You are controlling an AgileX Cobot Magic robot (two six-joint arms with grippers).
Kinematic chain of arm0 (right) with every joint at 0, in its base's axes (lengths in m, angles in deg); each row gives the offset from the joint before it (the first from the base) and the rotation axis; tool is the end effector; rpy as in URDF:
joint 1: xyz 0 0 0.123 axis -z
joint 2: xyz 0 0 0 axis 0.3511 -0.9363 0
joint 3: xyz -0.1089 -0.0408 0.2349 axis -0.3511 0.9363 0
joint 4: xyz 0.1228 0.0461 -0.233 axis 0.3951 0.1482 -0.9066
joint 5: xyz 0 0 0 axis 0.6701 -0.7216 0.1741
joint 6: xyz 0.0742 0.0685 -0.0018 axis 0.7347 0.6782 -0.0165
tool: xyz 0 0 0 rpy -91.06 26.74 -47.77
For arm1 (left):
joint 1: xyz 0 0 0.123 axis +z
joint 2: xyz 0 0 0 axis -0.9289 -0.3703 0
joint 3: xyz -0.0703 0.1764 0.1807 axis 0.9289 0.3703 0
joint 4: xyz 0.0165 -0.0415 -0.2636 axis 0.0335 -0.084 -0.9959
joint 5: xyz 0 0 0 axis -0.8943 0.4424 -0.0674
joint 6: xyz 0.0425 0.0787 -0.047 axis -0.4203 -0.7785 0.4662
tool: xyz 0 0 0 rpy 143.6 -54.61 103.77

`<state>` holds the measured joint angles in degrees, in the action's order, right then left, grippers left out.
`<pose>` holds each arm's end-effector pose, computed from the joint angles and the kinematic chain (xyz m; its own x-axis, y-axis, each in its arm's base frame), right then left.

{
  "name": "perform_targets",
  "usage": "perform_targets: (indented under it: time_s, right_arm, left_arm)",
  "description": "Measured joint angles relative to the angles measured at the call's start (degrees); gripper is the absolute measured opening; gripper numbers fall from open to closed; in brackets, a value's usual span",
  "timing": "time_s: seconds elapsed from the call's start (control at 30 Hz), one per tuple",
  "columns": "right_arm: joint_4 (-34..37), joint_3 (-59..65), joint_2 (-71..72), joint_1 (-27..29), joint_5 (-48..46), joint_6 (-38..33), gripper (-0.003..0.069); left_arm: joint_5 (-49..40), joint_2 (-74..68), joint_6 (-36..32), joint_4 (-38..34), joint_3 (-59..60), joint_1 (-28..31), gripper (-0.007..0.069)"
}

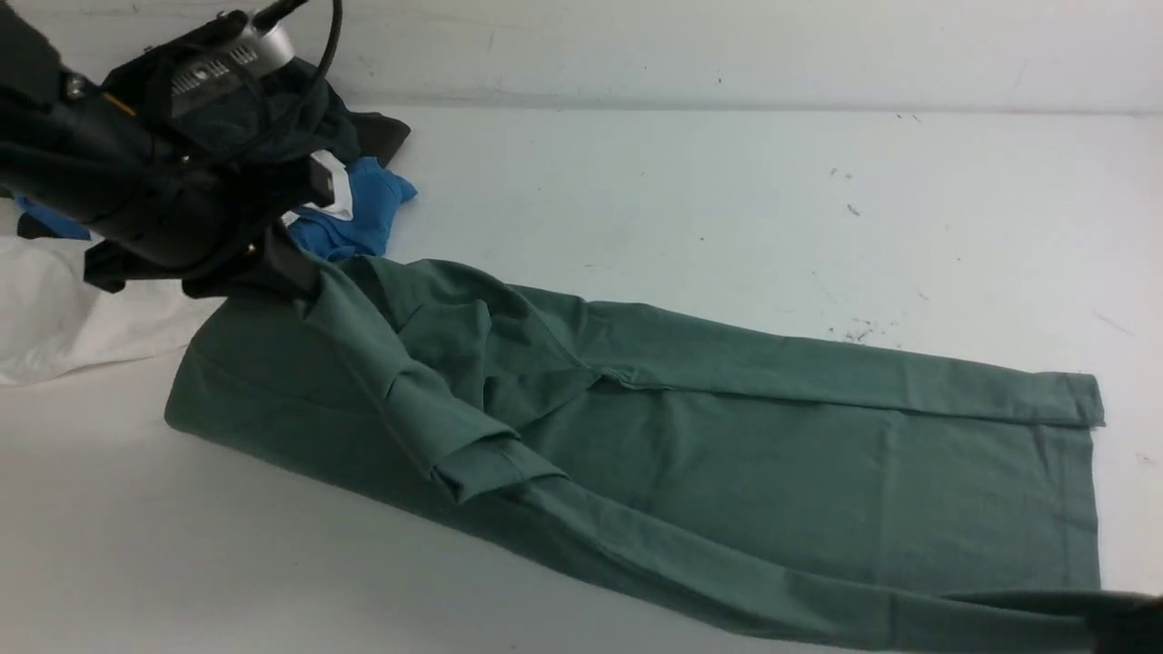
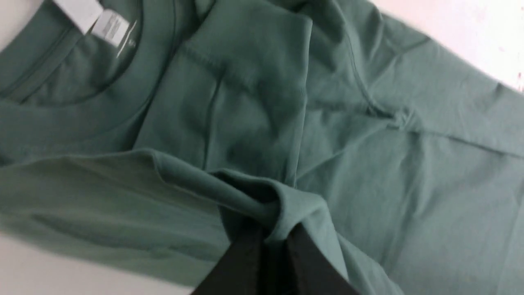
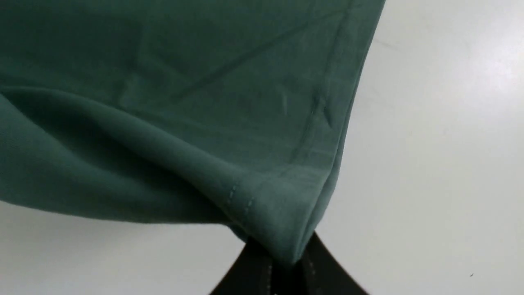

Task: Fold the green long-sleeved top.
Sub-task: Use both arms to drag the lower edge of the fabric forward and fold it over the upper edge

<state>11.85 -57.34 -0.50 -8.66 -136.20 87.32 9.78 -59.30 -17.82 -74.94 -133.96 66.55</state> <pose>0.1611 0.0666 0.2446 -0.9595 0.0205 -0.2810 0.0415 0.9968 -0.0689 0.3658 -0.0487 0.2683 -0.9093 -0.2363 -0.3425 -0.0633 0.8921 -0.4474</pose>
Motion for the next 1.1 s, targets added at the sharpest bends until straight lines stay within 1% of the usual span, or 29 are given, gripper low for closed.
perform_targets:
  time_s: [0.03, 0.2, 0.23, 0.3, 0.37, 0.4, 0.43, 0.47, 0.5, 0.6, 0.67, 0.77, 1.1]
  right_arm:
    - [-0.13, -0.15, -0.51, 0.16, 0.11, -0.01, 0.0021]
    - [-0.44, -2.28, -6.65, 7.73, 4.36, -1.42, 0.0021]
    - [-0.32, -2.28, -7.16, 8.11, 4.61, -1.56, 0.0021]
    - [1.16, -2.3, -11.23, 13.56, 8.32, -4.48, 0.0021]
    - [2.17, -2.3, -13.82, 16.66, 10.9, -6.25, 0.0021]
    - [3.05, -2.35, -15.87, 19.27, 13.02, -7.37, 0.0021]
    - [3.19, -2.34, -16.21, 19.27, 13.36, -7.56, 0.0021]
    - [4.4, -2.4, -19.31, 22.47, 16.08, -8.78, 0.0021]
    - [4.68, -2.4, -19.65, 22.8, 16.77, -9.06, 0.0021]
    - [6.91, -3.1, -25.99, 27.99, 21.99, -11.62, 0.0021]
    - [7.92, -4.71, -29.22, 29.95, 22.7, -12.67, 0.0021]
    - [8.75, -8.18, -33.71, 31.87, 22.93, -14.14, 0.0021]
    - [8.9, -25.17, -43.81, 32.17, 18.12, -17.38, 0.0021]
  left_arm:
    - [0.0, 0.0, 0.0, -0.05, -0.32, 0.0, 0.0017]
    - [0.19, -10.75, 0.05, -2.65, -8.98, -0.06, 0.0017]
    - [0.19, -11.1, 0.05, -2.8, -9.34, -0.06, 0.0017]
    - [0.38, -15.86, 0.05, -4.66, -14.25, -0.06, 0.0017]
    - [0.61, -18.46, 0.05, -5.63, -17.08, -0.06, 0.0017]
    - [0.73, -20.36, 0.05, -6.27, -19.18, -0.06, 0.0017]
    - [0.73, -20.68, 0.05, -6.42, -19.52, -0.06, 0.0017]
    - [1.26, -23.56, 0.05, -8.41, -22.38, -0.06, 0.0017]
    - [1.35, -23.89, 0.05, -8.71, -22.68, -0.06, 0.0017]
    - [2.82, -29.15, -1.04, -13.42, -27.7, -0.23, 0.0017]
    - [3.34, -31.64, -1.53, -14.4, -29.65, -0.23, 0.0017]
    - [3.89, -34.21, -1.69, -15.01, -31.54, -0.23, 0.0017]
    - [10.95, -36.51, -2.39, -15.35, -32.25, -0.23, 0.0017]
